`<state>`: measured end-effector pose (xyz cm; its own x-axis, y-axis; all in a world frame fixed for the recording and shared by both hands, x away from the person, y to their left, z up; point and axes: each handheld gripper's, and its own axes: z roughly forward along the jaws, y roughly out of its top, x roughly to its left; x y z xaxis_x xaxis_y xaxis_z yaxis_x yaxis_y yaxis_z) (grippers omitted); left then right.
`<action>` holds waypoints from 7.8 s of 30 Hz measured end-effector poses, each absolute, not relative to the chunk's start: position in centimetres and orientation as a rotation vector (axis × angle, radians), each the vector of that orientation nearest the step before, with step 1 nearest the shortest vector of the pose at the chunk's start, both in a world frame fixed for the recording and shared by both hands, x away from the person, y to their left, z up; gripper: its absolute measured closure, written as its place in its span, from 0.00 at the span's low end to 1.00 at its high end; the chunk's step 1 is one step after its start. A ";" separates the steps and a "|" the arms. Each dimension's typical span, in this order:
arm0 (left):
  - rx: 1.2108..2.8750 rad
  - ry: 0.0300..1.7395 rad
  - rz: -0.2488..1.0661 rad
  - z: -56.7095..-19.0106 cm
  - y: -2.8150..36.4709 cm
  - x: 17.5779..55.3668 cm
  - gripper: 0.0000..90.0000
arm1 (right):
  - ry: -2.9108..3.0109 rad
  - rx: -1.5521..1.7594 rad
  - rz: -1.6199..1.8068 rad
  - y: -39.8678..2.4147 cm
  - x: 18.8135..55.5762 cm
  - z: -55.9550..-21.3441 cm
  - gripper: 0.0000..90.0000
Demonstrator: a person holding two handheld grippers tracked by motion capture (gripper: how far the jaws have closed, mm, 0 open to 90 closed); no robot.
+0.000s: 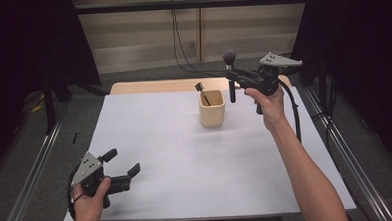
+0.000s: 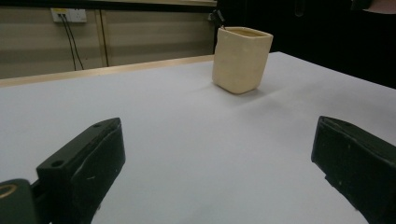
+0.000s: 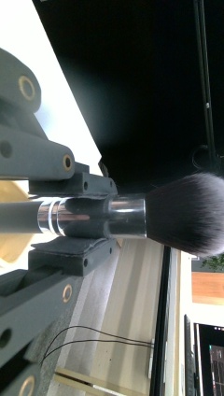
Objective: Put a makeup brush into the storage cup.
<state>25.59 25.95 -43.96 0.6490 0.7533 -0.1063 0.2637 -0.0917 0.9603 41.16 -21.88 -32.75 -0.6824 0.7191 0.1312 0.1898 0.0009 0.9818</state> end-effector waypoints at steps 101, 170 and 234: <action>1.667 0.839 0.509 -44.0 26.3 25.6 0.03 | 1.948 1.105 1.637 -18.7 45.4 -41.7 0.79; 1.671 0.832 0.505 -44.0 26.2 25.8 0.03 | 1.905 1.123 1.483 -22.2 40.3 -41.5 0.01; 1.667 0.838 0.510 -43.9 25.9 25.6 0.03 | 1.798 1.218 1.346 -30.5 26.1 -44.1 0.00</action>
